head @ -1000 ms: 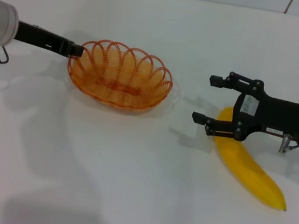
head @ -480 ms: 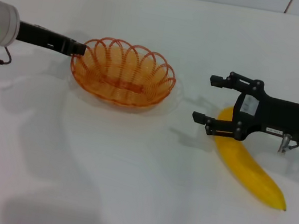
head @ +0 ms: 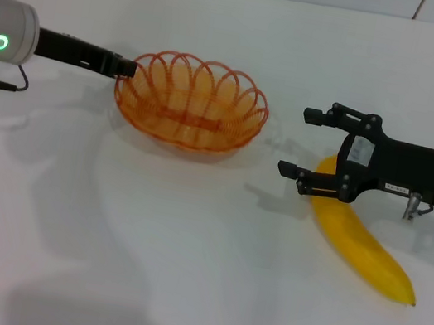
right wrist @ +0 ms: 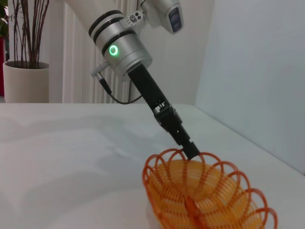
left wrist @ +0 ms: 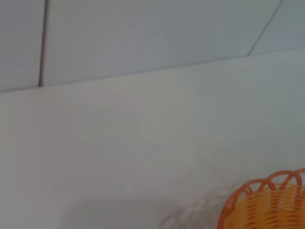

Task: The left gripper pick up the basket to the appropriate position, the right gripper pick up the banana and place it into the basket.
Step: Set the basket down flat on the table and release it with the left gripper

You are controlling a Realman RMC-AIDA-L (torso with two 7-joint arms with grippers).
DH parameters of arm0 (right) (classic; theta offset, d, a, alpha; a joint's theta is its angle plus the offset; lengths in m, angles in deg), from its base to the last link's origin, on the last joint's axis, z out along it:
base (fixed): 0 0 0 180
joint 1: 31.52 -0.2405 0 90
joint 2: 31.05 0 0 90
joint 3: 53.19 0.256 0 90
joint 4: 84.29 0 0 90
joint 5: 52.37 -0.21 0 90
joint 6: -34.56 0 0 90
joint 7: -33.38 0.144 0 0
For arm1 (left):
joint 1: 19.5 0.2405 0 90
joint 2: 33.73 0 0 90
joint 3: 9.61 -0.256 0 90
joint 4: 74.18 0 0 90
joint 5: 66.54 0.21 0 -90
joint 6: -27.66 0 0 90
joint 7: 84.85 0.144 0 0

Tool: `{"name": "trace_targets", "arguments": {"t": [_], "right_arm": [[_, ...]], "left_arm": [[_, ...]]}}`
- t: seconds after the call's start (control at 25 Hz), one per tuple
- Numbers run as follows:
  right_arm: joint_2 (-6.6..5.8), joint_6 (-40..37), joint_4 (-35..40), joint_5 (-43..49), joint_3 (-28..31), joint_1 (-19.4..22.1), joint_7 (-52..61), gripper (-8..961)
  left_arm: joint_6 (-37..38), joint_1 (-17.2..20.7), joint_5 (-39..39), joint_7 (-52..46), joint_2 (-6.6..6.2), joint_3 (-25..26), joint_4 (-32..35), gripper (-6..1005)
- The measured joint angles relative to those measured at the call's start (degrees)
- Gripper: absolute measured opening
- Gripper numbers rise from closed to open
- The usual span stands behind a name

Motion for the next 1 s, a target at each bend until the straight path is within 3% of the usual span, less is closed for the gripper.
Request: {"name": "trace_targets", "arguments": {"t": [0.8, 1.0], "right_arm": [[0.00, -0.3, 0.0, -0.1, 0.0, 0.1, 0.0, 860], [-0.49, -0.5, 0.0, -2.6, 0.1, 1.7, 0.0, 859]], "left_arm": [[0.7, 0.1, 1.1, 0.1, -0.09, -0.4, -1.1, 47], [2.9, 1.9, -0.3, 0.7, 0.32, -2.9, 4.4, 192]]}}
